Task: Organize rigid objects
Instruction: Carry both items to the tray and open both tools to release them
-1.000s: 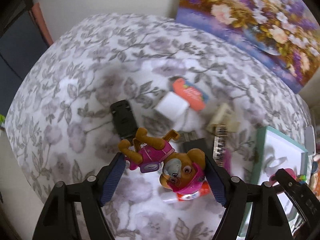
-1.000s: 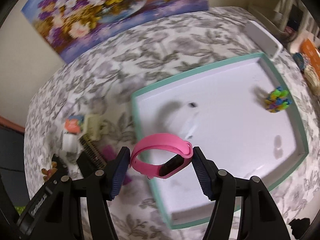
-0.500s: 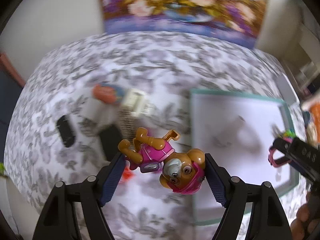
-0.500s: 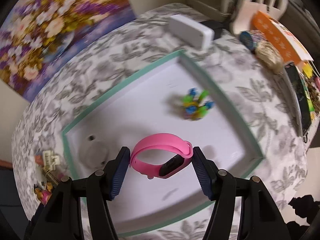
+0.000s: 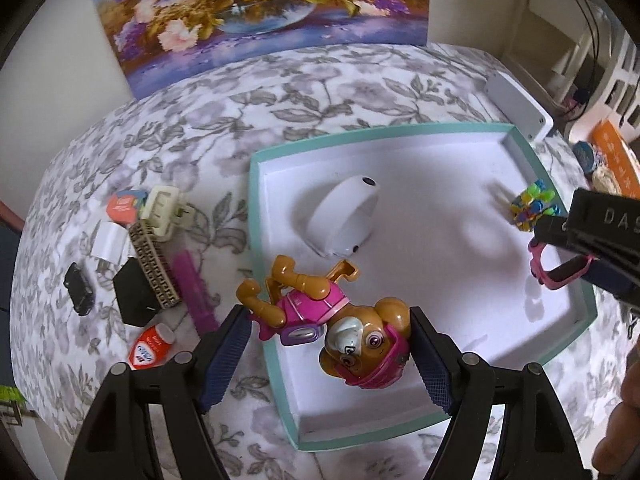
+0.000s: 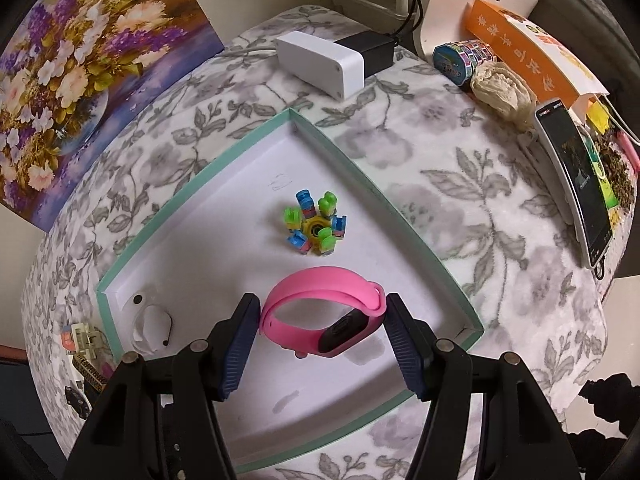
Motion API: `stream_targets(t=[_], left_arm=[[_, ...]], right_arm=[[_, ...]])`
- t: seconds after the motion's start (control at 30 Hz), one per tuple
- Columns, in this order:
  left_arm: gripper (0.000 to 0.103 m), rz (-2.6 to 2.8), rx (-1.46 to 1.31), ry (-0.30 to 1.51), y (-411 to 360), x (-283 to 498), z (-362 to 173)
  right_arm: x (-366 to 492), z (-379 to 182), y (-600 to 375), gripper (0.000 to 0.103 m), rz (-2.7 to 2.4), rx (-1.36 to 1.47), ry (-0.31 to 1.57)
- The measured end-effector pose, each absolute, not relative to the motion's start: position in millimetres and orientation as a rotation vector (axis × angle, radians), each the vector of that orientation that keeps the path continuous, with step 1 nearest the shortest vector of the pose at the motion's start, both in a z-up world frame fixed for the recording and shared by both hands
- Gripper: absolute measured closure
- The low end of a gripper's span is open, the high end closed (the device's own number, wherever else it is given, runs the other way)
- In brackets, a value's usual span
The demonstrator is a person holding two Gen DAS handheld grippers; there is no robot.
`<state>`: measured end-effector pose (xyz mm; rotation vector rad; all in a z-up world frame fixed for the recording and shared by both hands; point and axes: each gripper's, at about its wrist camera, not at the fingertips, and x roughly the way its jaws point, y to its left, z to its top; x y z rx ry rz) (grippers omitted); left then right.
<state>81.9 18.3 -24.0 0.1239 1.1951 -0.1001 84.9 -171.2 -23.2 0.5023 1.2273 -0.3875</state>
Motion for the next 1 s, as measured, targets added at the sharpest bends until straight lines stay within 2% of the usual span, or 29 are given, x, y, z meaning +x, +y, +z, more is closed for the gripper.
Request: stream_targets(t=[0.57,0.67,0.73,0.83,0.9,1.0], left_arm=[[0.021,-0.103,0.177,1.212,10,86,-46],[0.014,-0.102,0.177,1.207,11,86,-46],[0.002,-0.103,0.171,1.204,12,86,-45],[0.001,-0.105,0.157,1.196,13,87,-41],[0.0,-0.105,0.147,1.188,14,87,-39],[0.0,-0.098,0.129,1.179,19,88,-35]], right_arm=[[88,-41,-181,0.037,-0.415,0.504,1.283],[88,-44,-182,0.037,-0.407,0.515,1.29],[88,-44,-182,0.037,-0.406,0.515,1.288],[88,-40,-181,0.032,-0.406,0.504,1.276],[88,-38,-179,0.024,-0.403,0.493,1.265],[89,-34,-176,0.022,-0.397,0.475,1.249]])
